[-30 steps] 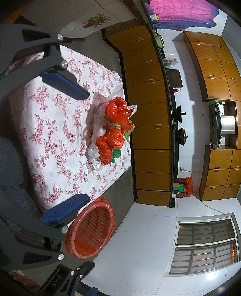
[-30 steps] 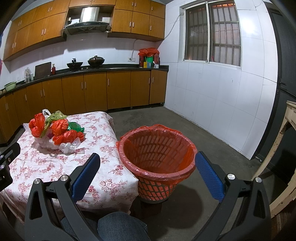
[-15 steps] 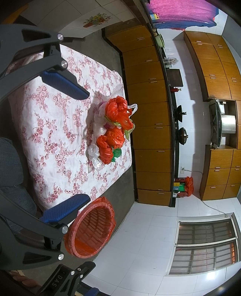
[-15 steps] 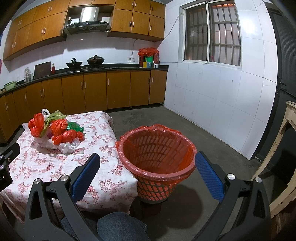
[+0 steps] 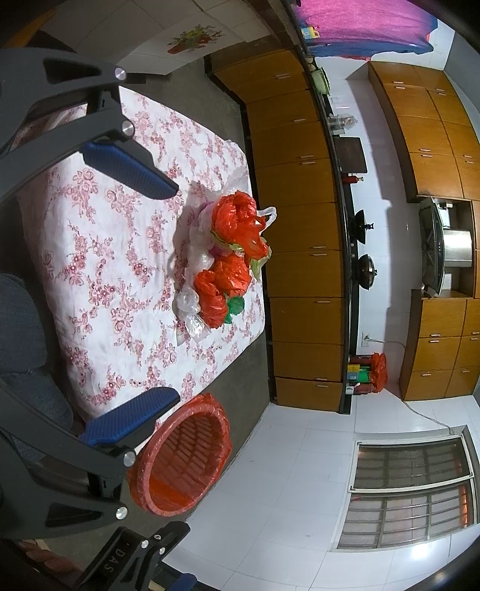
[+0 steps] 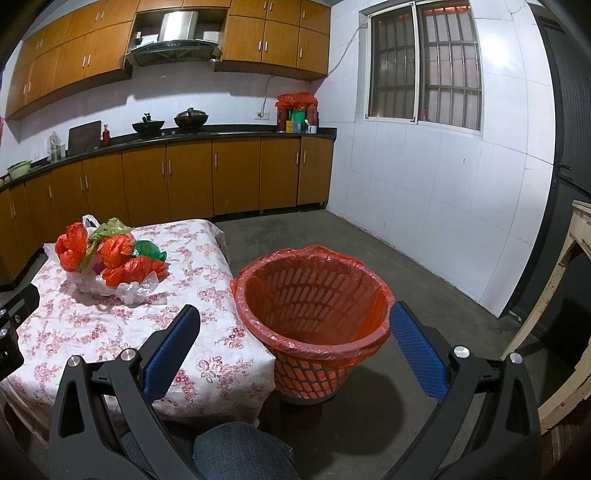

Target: Collect trash

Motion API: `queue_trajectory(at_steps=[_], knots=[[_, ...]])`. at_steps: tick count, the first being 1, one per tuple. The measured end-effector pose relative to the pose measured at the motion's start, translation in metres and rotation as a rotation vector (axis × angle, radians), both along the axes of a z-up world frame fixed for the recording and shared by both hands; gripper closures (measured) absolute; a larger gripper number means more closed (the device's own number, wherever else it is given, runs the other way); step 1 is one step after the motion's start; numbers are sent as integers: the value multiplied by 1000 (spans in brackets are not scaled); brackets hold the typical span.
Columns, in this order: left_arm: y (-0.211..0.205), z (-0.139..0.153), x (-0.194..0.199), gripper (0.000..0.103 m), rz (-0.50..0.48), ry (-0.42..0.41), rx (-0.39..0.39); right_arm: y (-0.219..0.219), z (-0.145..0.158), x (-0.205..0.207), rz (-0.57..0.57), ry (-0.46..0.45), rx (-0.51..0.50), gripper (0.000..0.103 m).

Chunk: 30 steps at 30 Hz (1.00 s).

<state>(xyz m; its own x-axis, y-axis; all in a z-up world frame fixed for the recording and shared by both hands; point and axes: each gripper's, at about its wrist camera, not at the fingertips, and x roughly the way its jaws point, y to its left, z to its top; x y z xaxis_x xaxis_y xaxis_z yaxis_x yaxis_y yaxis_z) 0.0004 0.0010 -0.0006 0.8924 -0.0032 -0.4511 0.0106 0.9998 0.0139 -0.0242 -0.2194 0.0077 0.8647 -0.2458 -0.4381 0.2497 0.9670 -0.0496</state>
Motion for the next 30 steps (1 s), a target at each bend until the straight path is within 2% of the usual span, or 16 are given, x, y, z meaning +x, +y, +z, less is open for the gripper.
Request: queue_trajectory(at_steps=[8,17,22,30], knots=[[9,-14,11,4,34,9,-5,3,-4,12,17,12,5,2],[50,-12,31,4,142,14,-35,20,-6,33,77,16,-20,2],[72,-2,63,4,190,-14,-55,31,-11,58,113,37,-6,2],[72,-2,130,6,202,-28,-33,51,-20,95,158,60,1,2]])
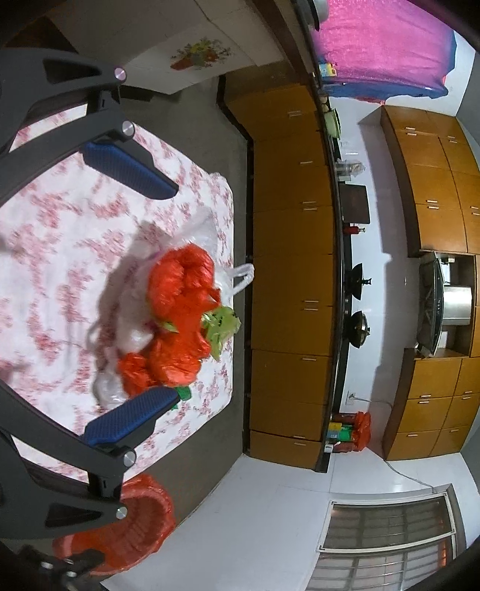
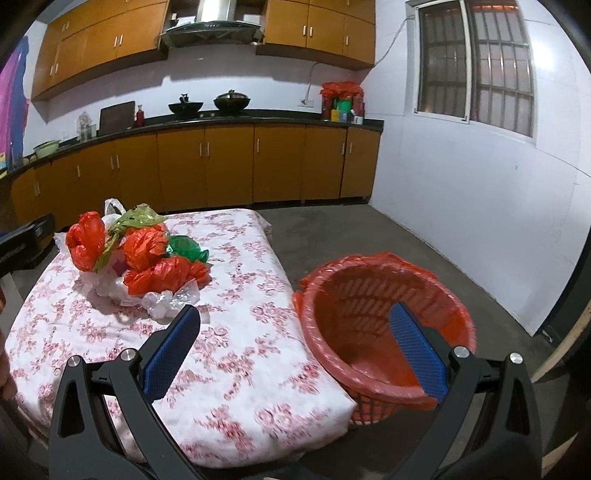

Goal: Collect trash
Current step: 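Move the left tool to the red bag bundle and close on it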

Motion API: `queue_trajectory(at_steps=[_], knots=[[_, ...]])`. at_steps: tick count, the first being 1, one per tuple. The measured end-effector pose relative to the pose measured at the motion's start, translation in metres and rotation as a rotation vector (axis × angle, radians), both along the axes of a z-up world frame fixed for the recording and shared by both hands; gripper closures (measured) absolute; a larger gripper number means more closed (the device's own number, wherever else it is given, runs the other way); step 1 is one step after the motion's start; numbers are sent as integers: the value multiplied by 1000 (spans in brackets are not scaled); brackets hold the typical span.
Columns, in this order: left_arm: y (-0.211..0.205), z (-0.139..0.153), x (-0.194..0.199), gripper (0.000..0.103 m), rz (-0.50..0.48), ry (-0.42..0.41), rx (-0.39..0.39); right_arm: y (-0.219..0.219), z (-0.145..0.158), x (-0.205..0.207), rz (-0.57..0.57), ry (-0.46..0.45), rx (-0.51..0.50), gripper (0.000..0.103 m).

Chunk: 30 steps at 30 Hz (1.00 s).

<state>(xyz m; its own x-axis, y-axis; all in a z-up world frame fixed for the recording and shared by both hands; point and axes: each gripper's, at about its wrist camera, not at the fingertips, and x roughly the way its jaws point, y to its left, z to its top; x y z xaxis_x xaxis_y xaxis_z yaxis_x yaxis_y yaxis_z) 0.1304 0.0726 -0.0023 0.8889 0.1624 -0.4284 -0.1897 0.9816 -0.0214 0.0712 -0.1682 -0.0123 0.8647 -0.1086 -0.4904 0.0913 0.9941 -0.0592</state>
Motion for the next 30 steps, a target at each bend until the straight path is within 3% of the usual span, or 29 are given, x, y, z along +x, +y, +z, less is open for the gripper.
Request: queue_trajectory(at_steps=[5,10,13,21,24,28,30], knots=[[-8,-10,39,18,-10,26,36,8,-9,20,24,29,-9,2],[-6,-29,75,19,15,74,73,14,-16,35,47,50,-17,2],[-2,-35,84,28,6,84,70,17,-20,44,54,58,-15,2],[16,-45,94,82,-41,109,1,30,-26,67,85,67,-1,2],[23,-45,94,92,-46,108,-7,35,-28,72,97,69,-4,2],[29,-44,91,87,-50,94,-31,39,-28,78,103,69,-4,2],[30,-43,91,53,-43,88,-31,39,-29,82,105,72,1,2]])
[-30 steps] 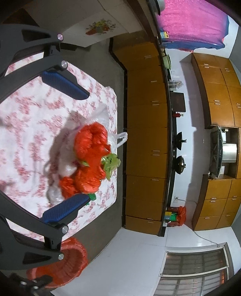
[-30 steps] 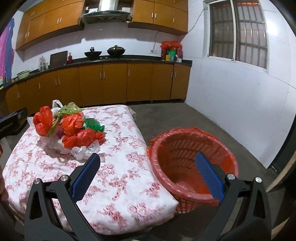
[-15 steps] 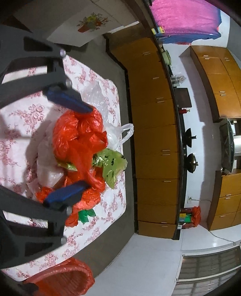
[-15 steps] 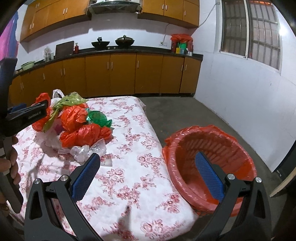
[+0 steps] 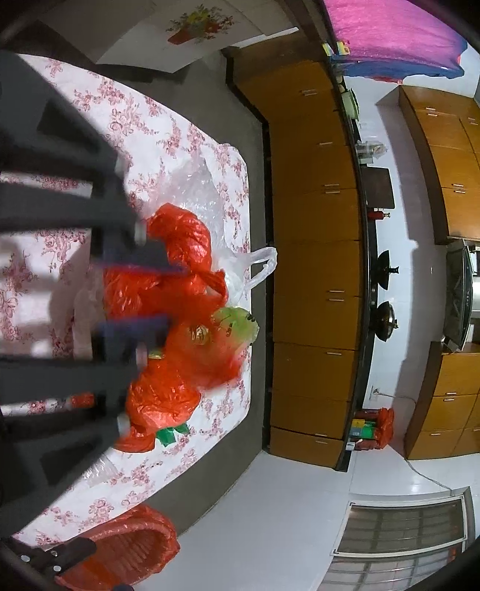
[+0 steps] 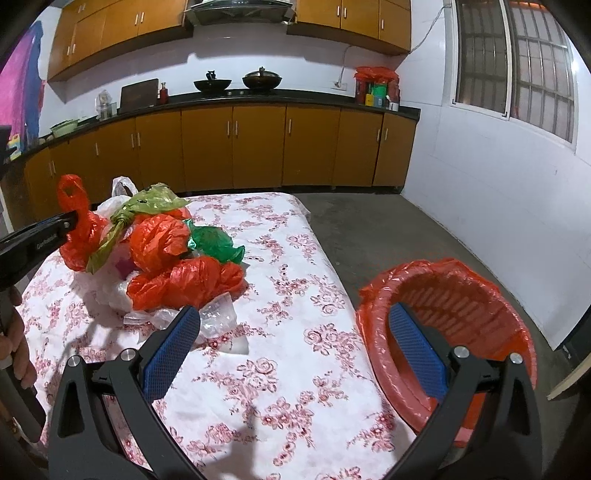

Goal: Collect trash
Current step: 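Move the left tool to the red bag bundle and close on it, then lift the red bag with the left tool while the right tool grasps another red bag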

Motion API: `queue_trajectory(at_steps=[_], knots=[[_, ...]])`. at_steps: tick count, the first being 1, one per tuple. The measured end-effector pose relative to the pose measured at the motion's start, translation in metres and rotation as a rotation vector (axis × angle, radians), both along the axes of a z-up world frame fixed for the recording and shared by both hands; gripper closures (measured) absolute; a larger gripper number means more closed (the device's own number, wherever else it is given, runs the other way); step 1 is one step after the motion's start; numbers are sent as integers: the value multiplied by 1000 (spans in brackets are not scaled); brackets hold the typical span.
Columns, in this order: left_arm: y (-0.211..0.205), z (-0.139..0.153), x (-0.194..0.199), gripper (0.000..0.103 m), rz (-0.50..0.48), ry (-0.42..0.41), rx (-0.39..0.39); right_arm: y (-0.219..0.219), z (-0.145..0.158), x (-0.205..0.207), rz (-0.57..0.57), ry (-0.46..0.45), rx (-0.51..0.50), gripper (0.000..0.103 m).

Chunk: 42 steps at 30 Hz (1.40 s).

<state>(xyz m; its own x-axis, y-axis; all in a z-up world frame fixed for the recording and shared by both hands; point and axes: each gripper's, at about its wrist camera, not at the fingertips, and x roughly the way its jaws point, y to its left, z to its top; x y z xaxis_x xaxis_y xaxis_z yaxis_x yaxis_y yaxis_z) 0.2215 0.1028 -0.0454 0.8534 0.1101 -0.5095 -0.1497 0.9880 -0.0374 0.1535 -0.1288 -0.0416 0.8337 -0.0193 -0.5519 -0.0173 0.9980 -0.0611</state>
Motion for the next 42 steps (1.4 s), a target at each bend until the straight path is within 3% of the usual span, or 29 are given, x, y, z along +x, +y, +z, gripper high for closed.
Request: queue_trajectory(at_steps=[2,5,7,8,9,12,25,29,33,41,42], knots=[[-2,0,2,47,11,-10,19,0,-1,2,-1,4,9,2],[-7,-2,9,49,-13,6,33,-1,-2,5,-3,10,20,2],[-11,-6,17,68,-39,25,39,-1,-3,6,-3,14,24,2],[-12,-8,20,82,-53,40,31,-2,-3,6,-4,14,25,2],[-11,-11,23,89,-61,52,16,-2,-3,7,-5,14,26,2],[-9,-12,23,95,-64,47,0,-3,-3,8,-5,16,27,2],[15,37,-16,97,-52,-69,-19,19,2,31,70,18,62,3],[27,45,-27,97,-28,-87,-16,45,4,50,144,28,83,11],[42,49,-31,97,-2,-91,-27,71,1,73,210,56,100,26],[53,44,-29,97,29,-80,-33,95,-15,112,258,127,157,28],[54,43,-28,97,32,-75,-35,97,-19,116,262,140,150,33]])
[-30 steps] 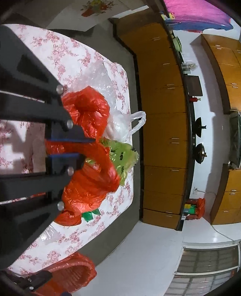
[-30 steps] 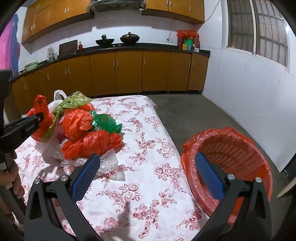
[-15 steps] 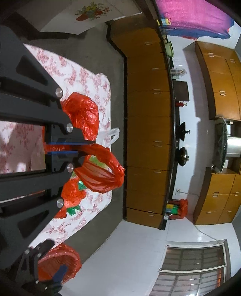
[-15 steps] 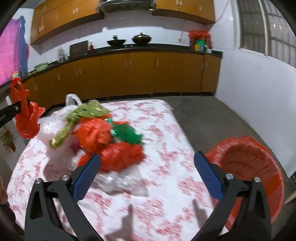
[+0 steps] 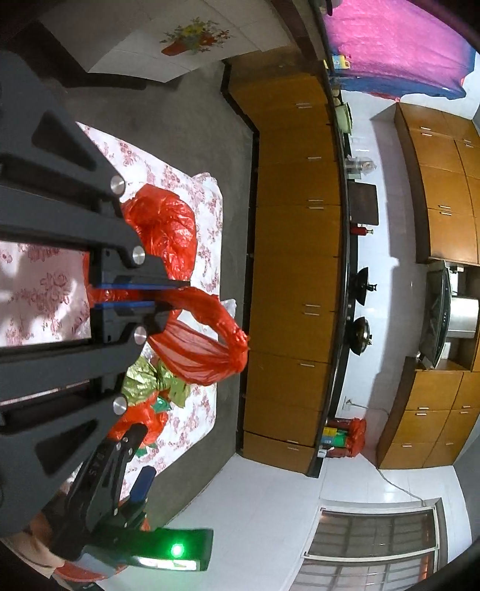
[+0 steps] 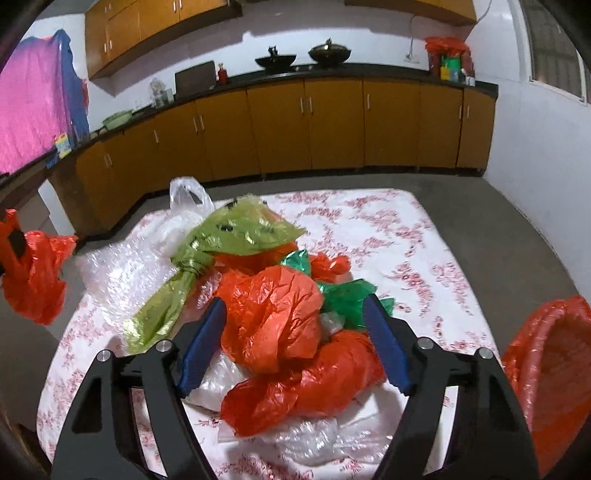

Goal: Collect trash
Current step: 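Lift the red bag with the left tool while the right tool grasps another red bag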

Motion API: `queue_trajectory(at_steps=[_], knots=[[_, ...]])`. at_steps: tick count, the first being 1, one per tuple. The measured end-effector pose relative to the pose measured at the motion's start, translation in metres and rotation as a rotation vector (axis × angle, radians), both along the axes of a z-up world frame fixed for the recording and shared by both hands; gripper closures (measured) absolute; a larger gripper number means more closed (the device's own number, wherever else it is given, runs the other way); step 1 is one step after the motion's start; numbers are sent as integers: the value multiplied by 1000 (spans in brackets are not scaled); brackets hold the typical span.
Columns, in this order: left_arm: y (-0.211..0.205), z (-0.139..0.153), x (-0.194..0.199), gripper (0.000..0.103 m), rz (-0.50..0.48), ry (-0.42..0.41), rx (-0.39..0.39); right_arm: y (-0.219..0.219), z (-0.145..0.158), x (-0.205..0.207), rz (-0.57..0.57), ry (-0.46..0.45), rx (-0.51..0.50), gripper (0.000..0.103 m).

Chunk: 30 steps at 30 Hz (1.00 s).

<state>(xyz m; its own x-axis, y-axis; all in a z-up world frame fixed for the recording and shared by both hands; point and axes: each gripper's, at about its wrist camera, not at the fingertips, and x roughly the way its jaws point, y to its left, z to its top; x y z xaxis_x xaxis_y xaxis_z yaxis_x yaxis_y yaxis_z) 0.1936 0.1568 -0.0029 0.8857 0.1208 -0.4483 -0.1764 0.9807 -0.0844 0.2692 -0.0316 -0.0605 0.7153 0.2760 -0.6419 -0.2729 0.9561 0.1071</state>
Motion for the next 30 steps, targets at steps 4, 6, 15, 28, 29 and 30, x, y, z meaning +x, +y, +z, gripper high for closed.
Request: queue_trajectory(at_steps=[4,6,15,28,29,30], knots=[[3,-5,1,97,3,11,-7,1,-10,1,41,43,17,64],[4,-5,5,97,4,16,-10,2,-10,-3,53,38,23,76],[3,-5,3,97,-5,13,-8,-8,6,-17,70,-9,63,95],[-21,6,-12,97,-72,-16,-4,-48,33,-55,39,-66,69,96],[-24,7,-14,97,-76,-16,-3,-51,33,-58,36,-68,69,96],[-27,8,-15,97,-83,-17,-3,-54,34,-62,32,-72,70,96]])
